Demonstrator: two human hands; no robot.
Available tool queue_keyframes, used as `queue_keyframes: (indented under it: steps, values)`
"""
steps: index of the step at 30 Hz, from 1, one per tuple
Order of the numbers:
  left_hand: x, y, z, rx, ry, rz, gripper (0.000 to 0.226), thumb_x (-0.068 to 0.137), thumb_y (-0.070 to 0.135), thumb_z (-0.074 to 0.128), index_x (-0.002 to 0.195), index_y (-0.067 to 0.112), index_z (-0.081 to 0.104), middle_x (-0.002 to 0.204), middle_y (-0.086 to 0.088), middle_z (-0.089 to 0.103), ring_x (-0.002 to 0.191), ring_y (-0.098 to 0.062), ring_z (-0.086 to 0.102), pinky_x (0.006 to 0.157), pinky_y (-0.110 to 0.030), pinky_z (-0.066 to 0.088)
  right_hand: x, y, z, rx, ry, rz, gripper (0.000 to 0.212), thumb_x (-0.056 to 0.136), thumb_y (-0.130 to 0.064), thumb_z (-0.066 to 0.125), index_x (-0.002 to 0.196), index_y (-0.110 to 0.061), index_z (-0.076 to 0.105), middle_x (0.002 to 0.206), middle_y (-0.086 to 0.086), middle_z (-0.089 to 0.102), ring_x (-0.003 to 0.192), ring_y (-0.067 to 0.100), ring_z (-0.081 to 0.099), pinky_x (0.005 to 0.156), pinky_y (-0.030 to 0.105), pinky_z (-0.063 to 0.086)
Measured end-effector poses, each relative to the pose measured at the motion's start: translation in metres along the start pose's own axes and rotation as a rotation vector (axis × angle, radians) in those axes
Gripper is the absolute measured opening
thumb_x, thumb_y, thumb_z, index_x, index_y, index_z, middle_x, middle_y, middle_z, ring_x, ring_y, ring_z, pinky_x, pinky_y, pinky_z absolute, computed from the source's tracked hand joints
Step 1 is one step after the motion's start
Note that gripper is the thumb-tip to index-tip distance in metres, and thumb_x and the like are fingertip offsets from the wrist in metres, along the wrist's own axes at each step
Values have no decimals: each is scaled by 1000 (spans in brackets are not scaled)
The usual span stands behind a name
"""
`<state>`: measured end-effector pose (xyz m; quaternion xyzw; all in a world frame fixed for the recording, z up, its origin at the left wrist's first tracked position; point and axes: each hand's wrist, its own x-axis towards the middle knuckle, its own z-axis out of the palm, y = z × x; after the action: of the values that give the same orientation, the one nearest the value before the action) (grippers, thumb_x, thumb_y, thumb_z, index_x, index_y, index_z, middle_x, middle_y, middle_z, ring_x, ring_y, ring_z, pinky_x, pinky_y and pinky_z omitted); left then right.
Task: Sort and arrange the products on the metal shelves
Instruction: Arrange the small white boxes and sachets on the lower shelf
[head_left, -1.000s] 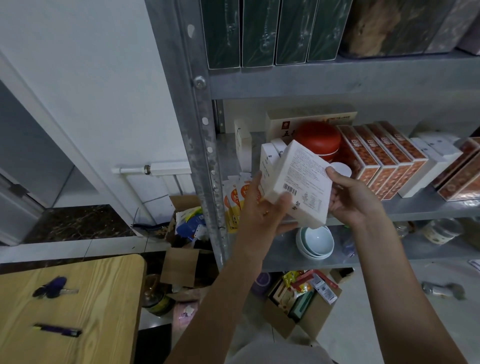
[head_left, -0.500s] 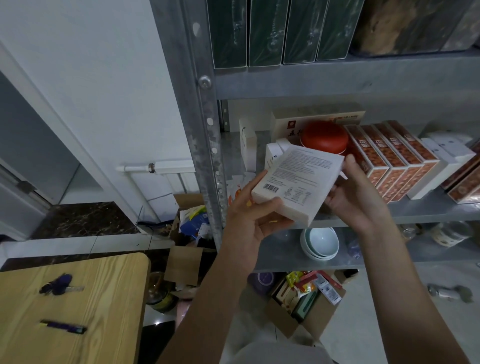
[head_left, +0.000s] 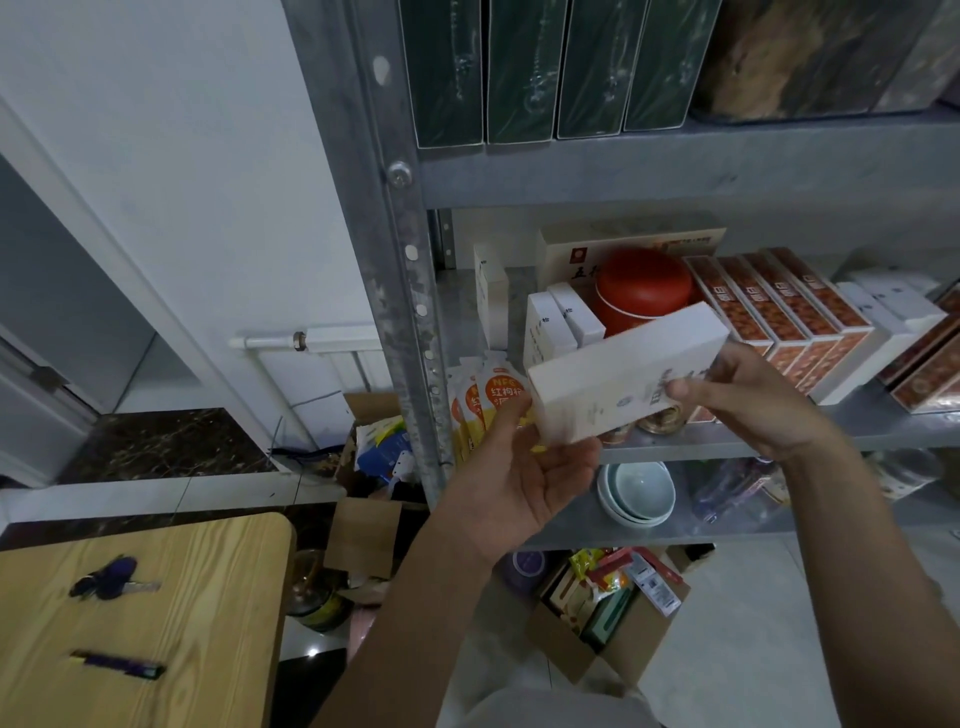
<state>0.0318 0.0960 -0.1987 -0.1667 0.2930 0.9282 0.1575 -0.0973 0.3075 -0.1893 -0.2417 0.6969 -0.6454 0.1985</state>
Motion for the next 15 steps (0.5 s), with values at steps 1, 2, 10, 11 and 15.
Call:
queue_keyframes:
  steps: [1,2,10,11,15]
  values:
    - [3,-2,-1,174,50,12,57,85,56,53,111,6,63,86,-21,72,68,-25,72,55,-30,59,-1,0,1,-1,30,-9,40,67,-13,68,107,-16,64,105,0,75,100,16,70,80,24,57]
    - [6,-5,-2,398,130,58,57,91,61,43,109,11,64,90,-17,73,74,-25,73,61,-32,59,-2,-1,3,0,54,-16,37,69,-17,68,105,-17,66,103,1,75,97,16,71,78,25,58]
    - [19,-14,0,963,269,538,60,86,53,53,132,15,47,106,8,65,99,-1,65,86,-27,56,-12,1,22,-182,372,-50,9,90,-38,61,93,-37,69,86,-20,73,77,-6,67,59,3,44]
    - [23,-15,0,925,264,546,50,89,38,63,131,17,47,104,11,65,92,5,66,79,-21,57,-12,2,26,-190,382,-57,10,93,-35,60,93,-38,70,87,-19,73,77,-5,67,60,5,45]
    - [31,-17,-5,671,341,521,40,87,5,68,111,33,52,98,11,68,89,1,66,72,-22,58,-13,2,40,-221,359,-75,35,94,-42,53,127,-54,48,94,-44,63,90,-18,61,63,4,47]
